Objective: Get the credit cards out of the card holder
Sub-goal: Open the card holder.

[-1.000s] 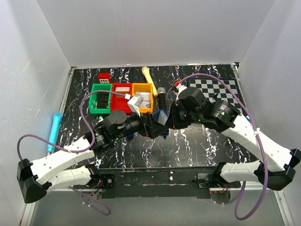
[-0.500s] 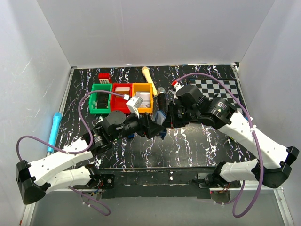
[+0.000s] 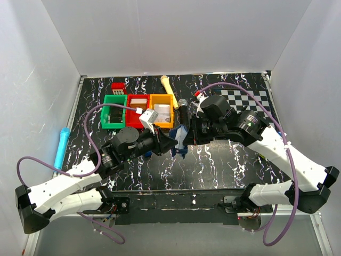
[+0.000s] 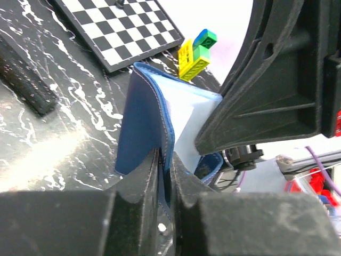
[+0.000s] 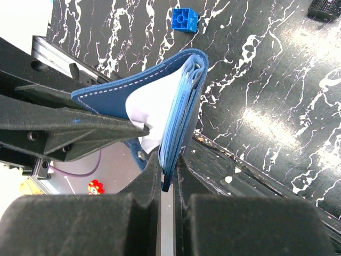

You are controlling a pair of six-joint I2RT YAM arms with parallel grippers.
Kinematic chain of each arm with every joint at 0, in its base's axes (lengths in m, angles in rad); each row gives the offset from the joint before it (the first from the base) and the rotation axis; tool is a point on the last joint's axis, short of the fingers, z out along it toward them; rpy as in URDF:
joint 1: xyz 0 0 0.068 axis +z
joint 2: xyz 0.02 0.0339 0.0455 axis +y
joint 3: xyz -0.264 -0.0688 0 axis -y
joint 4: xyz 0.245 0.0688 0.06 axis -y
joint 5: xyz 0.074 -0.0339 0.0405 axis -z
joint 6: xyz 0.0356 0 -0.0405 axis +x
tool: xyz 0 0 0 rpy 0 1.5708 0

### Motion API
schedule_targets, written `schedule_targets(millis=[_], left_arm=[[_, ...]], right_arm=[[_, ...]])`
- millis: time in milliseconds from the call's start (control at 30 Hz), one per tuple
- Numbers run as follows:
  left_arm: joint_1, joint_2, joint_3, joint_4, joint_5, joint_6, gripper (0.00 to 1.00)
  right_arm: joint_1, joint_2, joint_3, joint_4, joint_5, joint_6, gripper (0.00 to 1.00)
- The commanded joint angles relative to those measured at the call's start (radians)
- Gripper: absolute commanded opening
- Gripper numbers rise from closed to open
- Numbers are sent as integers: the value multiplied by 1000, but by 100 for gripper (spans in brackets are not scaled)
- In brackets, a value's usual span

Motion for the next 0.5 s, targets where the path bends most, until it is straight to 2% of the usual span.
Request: schedule_targets(millis=[0,100,200,300,400,467], left_arm=[[-1,-13,-2,-37,-57,3,0],[-2,-38,-8,-36,-59,-9,0],[-1,-58,10,-73,-79,-34,0],[-1,-76,33,-102,-89,-49,0],[-1,-101,45,-106,-94,-58,0],[-1,-108,54,-111,-94,-61,0]], right_arm=[[11,-54,37,119,-127,1,1],[11,-68,27,127,-135,-8,1],[7,-80,14,130,-138,-16,22],[3,-96,-4,145,-145,-16,34],[1,-108,-22,169,-152,-16,43],[-2,-120,-30,186,-153,-13,43]])
